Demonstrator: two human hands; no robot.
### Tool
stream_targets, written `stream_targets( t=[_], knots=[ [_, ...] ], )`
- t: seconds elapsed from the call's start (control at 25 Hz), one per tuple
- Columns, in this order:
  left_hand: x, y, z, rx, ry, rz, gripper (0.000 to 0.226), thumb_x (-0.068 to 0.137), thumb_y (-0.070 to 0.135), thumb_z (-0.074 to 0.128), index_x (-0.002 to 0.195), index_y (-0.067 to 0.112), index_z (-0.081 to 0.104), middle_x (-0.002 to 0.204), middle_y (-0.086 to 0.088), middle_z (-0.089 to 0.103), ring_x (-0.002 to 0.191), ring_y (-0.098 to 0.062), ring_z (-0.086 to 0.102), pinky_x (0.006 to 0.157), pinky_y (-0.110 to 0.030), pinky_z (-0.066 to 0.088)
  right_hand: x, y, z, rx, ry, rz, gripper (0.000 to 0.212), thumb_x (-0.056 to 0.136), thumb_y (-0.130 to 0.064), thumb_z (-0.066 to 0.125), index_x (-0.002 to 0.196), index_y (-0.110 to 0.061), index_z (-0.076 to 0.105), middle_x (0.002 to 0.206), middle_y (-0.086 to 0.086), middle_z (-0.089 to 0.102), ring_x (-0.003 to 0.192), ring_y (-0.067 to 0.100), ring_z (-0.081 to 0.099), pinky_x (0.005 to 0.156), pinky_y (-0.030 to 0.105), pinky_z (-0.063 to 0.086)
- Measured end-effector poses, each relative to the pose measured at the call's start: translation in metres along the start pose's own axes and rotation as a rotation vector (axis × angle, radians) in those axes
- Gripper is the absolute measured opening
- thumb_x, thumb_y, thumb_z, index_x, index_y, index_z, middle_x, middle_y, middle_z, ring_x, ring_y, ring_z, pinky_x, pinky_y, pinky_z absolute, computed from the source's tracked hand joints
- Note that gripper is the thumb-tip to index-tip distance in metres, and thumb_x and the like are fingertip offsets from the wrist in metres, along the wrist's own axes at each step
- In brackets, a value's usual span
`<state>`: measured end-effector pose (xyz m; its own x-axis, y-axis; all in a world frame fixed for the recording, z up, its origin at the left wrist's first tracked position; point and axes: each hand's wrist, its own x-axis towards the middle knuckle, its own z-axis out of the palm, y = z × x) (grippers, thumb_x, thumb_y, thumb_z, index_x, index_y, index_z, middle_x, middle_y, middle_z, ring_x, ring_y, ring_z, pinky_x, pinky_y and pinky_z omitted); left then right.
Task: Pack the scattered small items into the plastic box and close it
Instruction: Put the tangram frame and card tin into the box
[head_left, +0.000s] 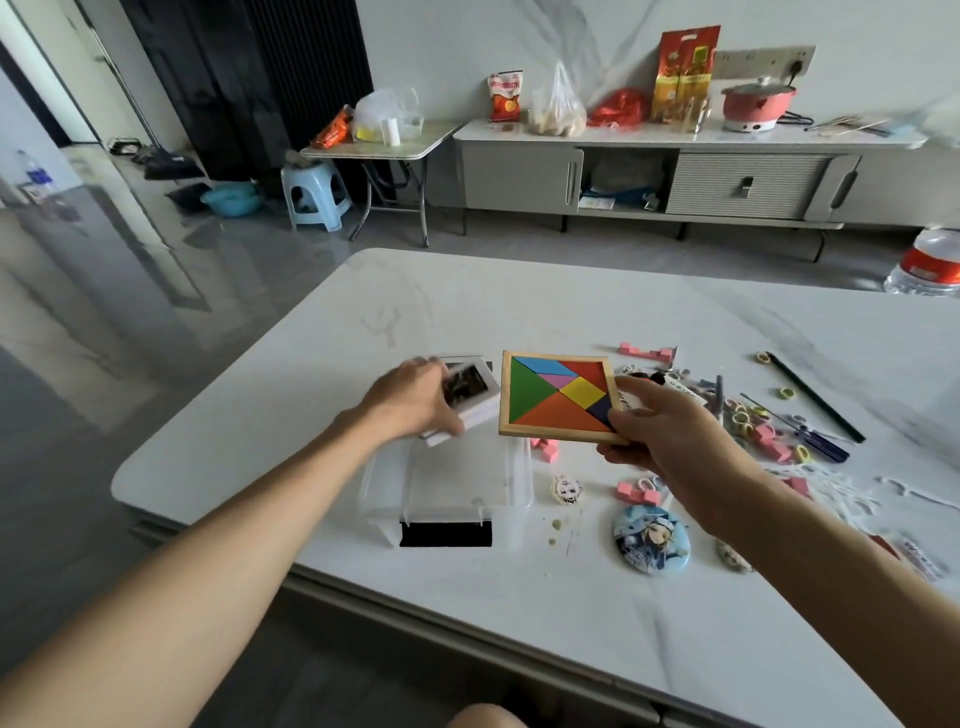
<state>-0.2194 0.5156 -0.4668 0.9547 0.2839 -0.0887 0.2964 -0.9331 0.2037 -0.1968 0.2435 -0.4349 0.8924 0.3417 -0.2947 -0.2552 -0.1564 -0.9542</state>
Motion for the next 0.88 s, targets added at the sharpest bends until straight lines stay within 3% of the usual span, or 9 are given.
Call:
stream_targets(
  t=[0.12,0.24,0.32,0.4,0.52,0.64,0.76,0.88],
  knots=[
    [-0.016,-0.025,-0.045,-0.399,0.112,-0.168,0.050,0.048,0.051,0.076,0.086,0.022,0.061,0.086,0.005,0.067,0.077,-0.014,0.062,0.057,-0.024,0.044,-0.009,-0.013,0.004,-0.110,-0.009,-0.047,0.042,0.094,0.004,0.053,0.134,-0.009,0.052,0.088,0.019,0.068,0.050,0.014,0.066,0.042,0.014,0.047],
    [-0.033,-0.057,-0.069,-0.702,0.133,-0.305,0.055,0.044,0.051,0.079,0.089,0.020,0.070,0.084,0.000,0.073,0.081,-0.017,0.066,0.070,-0.030,0.051,-0.006,-0.019,0.036,-0.206,-0.055,0.026,0.050,0.090,0.006,0.057,0.138,-0.006,0.047,0.112,0.017,0.061,0.065,0.025,0.073,0.065,0.031,0.060],
    [-0.039,-0.066,-0.069,-0.811,0.104,-0.351,0.060,0.044,0.048,0.081,0.095,0.018,0.070,0.084,-0.002,0.074,0.081,-0.019,0.067,0.073,-0.033,0.053,0.005,-0.015,0.068,-0.262,-0.057,0.064,0.044,0.089,0.009,0.055,0.132,-0.001,0.049,0.108,0.018,0.061,0.078,0.037,0.072,0.077,0.043,0.059],
    [-0.042,-0.069,-0.063,-0.888,0.073,-0.378,0.065,0.045,0.046,0.082,0.100,0.015,0.066,0.085,-0.004,0.075,0.080,-0.019,0.070,0.076,-0.036,0.057,0.017,-0.010,0.100,-0.349,-0.060,0.070,0.029,0.087,0.009,0.053,0.115,0.003,0.055,0.098,0.019,0.066,0.083,0.038,0.071,0.079,0.047,0.058],
    [-0.043,-0.069,-0.055,-0.941,0.017,-0.380,0.068,0.049,0.041,0.083,0.107,0.010,0.063,0.091,-0.009,0.074,0.079,-0.021,0.072,0.074,-0.039,0.060,0.033,0.002,0.136,-0.504,-0.045,0.058,0.027,0.082,0.007,0.050,0.108,0.001,0.056,0.103,0.019,0.065,0.091,0.034,0.067,0.079,0.042,0.058],
    [-0.040,-0.066,-0.048,-0.957,-0.056,-0.366,0.065,0.055,0.035,0.083,0.109,0.007,0.061,0.090,-0.011,0.071,0.072,-0.022,0.070,0.076,-0.045,0.060,0.047,0.015,0.155,-0.658,0.005,0.065,0.031,0.084,0.004,0.050,0.115,0.000,0.055,0.113,0.018,0.061,0.094,0.027,0.059,0.074,0.032,0.051],
    [-0.037,-0.063,-0.041,-1.001,-0.110,-0.350,0.051,0.066,0.028,0.083,0.107,0.005,0.061,0.083,-0.009,0.068,0.062,-0.018,0.068,0.075,-0.045,0.061,0.065,0.029,0.162,-0.693,0.042,0.098,0.040,0.087,0.003,0.050,0.127,0.002,0.048,0.123,0.018,0.056,0.111,0.029,0.057,0.090,0.034,0.050],
    [-0.034,-0.063,-0.037,-1.001,-0.131,-0.331,0.046,0.069,0.026,0.082,0.105,0.006,0.062,0.083,-0.009,0.068,0.060,-0.016,0.068,0.071,-0.040,0.062,0.078,0.043,0.164,-0.664,0.034,0.122,0.040,0.089,0.004,0.049,0.129,0.002,0.045,0.124,0.019,0.055,0.114,0.032,0.055,0.092,0.033,0.050]
  ],
)
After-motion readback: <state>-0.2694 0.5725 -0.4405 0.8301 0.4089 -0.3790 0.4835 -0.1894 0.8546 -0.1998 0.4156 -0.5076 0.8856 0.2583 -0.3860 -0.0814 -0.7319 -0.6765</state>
